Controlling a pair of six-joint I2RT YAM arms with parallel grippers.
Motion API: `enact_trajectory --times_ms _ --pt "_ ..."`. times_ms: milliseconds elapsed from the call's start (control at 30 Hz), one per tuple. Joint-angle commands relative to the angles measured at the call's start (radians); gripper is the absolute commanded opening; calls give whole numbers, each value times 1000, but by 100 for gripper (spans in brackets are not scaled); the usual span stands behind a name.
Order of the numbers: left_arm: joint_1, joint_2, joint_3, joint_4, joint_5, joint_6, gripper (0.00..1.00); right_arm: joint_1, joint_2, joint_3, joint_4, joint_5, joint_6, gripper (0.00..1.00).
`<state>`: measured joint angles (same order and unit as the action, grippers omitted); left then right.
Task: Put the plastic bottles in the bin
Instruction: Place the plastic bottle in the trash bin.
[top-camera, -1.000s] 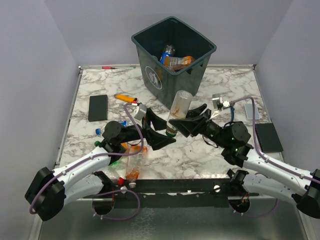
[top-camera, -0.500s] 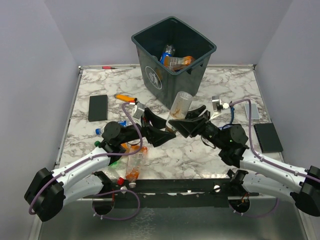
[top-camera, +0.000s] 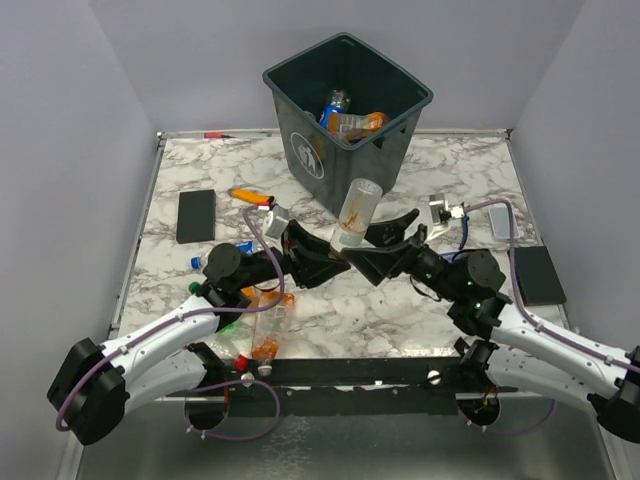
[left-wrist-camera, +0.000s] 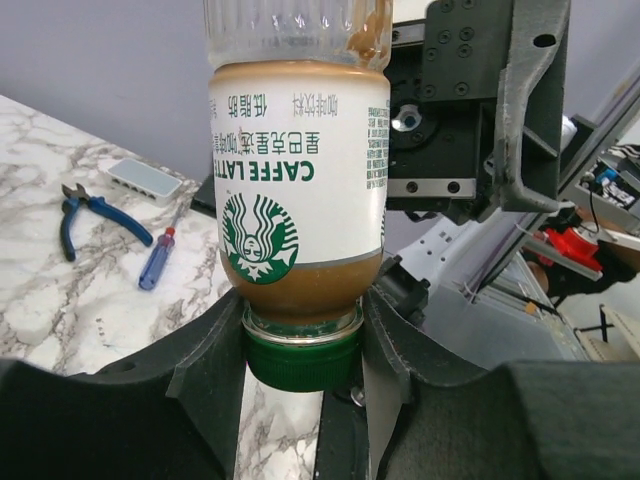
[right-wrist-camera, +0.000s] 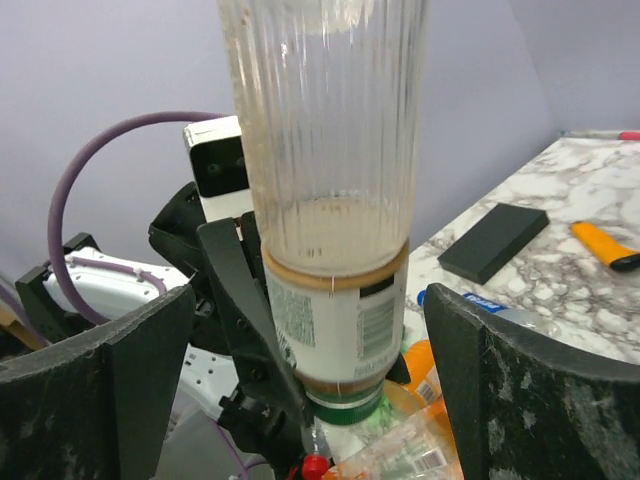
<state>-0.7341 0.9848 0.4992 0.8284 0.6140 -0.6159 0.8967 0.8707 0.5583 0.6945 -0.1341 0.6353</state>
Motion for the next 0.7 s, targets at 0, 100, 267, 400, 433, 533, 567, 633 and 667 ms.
enact_trajectory --times_ms 0,100,267,400,433,533,567,633,667 --pt "1 -74 -14 -35 -143 74 0 5 -159 75 -324 89 -97 100" --pt "2 -140 -16 -130 -343 167 0 5 -313 92 -554 181 -150 100" --pt "2 -274 30 -270 -789 295 0 5 -567 -13 -803 387 -89 100" --pt "2 -123 315 -556 -919 380 0 5 -738 -175 -821 470 -11 99" --pt "1 -58 435 -649 -968 367 0 5 -762 -206 -814 486 -2 99" --pt "2 144 702 -837 -991 403 0 5 -788 -276 -780 525 22 98" --pt "2 198 773 -872 -987 419 0 5 -781 -290 -766 530 28 98" --pt "3 315 903 -916 -994 447 0 5 -752 -308 -746 527 46 98" --pt "3 368 976 -949 -1009 456 0 5 -729 -316 -730 521 53 98"
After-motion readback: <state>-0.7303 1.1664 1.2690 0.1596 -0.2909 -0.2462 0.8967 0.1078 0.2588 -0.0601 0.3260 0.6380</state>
